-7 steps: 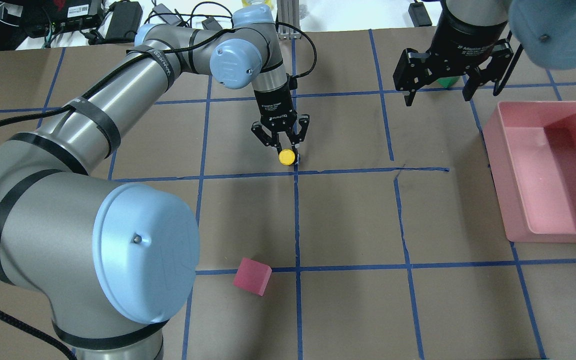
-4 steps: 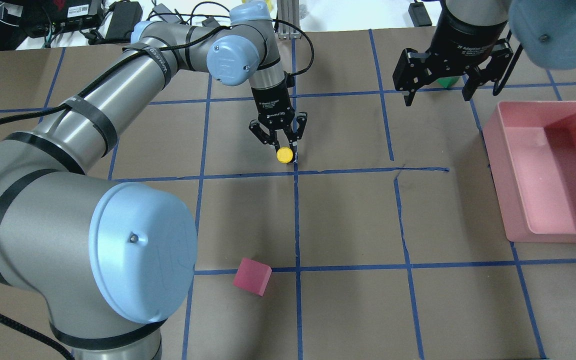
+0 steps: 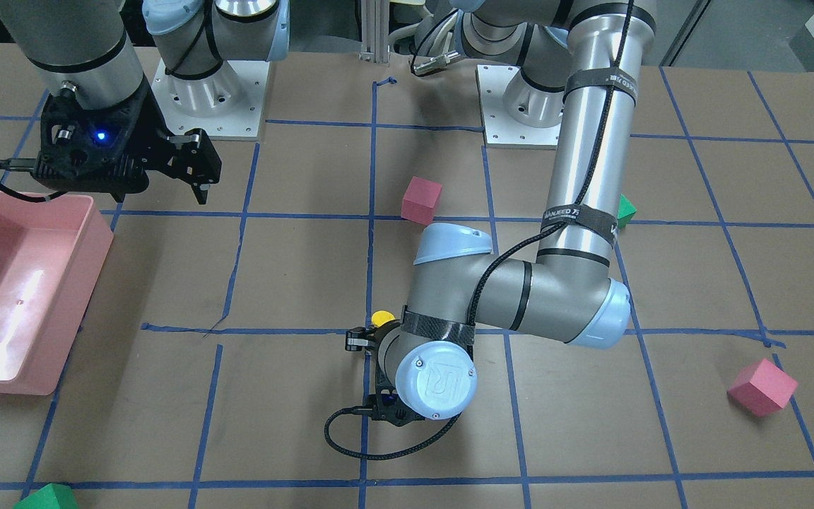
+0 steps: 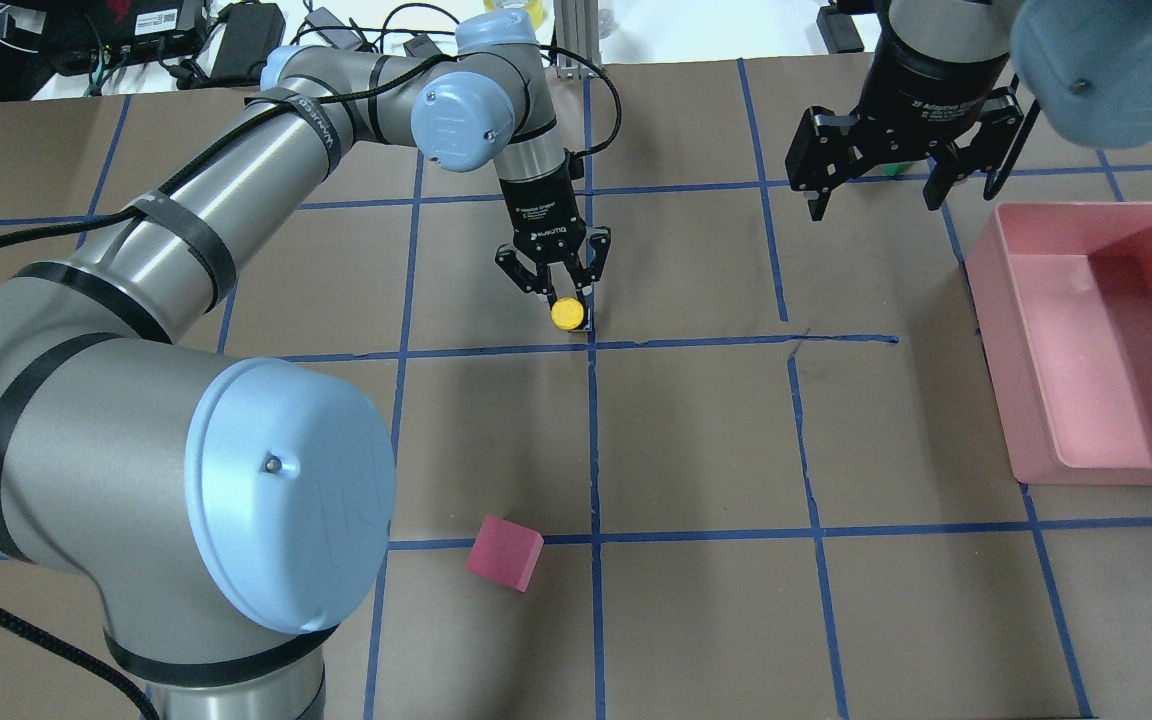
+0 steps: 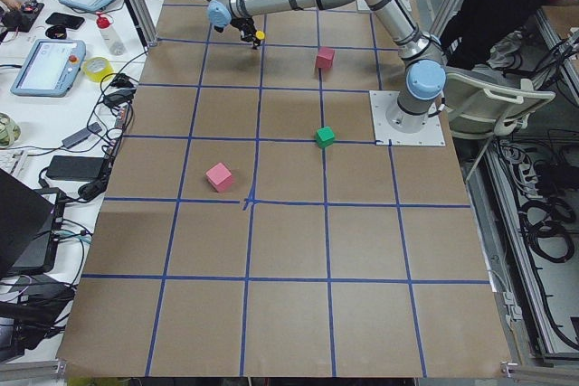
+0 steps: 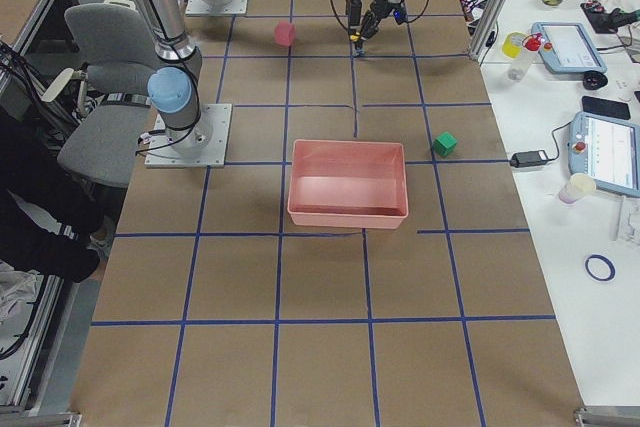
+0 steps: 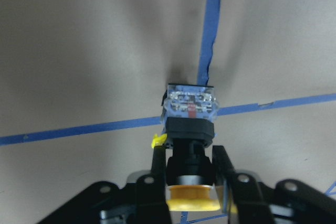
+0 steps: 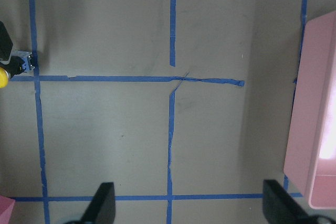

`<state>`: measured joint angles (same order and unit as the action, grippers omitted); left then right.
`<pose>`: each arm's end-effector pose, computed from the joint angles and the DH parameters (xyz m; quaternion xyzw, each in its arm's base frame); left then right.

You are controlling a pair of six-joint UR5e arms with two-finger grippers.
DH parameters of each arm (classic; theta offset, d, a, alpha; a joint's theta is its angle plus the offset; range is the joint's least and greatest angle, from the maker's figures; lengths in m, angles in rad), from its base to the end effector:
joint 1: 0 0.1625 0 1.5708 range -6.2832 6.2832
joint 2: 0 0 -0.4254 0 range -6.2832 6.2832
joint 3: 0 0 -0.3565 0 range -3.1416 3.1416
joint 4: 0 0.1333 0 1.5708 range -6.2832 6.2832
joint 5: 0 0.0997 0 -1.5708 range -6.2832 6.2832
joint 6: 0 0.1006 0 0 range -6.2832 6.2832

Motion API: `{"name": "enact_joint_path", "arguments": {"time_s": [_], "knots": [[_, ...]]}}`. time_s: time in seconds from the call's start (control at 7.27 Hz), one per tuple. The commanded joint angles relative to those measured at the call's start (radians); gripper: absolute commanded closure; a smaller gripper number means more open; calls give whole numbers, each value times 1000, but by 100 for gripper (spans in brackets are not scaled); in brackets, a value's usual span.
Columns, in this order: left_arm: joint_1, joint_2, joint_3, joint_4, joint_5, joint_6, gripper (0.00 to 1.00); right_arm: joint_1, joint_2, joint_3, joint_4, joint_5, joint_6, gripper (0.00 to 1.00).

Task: Align button upright
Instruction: 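Lower the button upright onto the table and open the left gripper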

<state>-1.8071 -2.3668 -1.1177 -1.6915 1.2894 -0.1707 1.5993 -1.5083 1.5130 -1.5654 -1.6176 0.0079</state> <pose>-0.3173 -0.6289 0.2092 0.0006 -0.9642 -0.2504 0.0877 0.1423 -0.4779 0.4839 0.0104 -0.9997 -0.0046 0.0235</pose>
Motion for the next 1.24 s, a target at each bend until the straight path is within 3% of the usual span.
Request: {"name": "enact_joint_path", "arguments": {"time_s": [0.0,0.14,0.55,0.83,1.1], "knots": [[0,0,19,15,-31,-12,15,-1,-1,1,1,-14,0,0],[0,1,33,32,-60,-35,3,1,-1,1,1,-11,0,0],[17,68,30,46,-42,-23,0,-1,-4,3,4,-19,0,0],[66,226,-17,18,4,76,0,1,-4,3,4,-13,0,0],[126,427,-95,12,111,100,0,1,-4,3,4,-13,0,0]]}}
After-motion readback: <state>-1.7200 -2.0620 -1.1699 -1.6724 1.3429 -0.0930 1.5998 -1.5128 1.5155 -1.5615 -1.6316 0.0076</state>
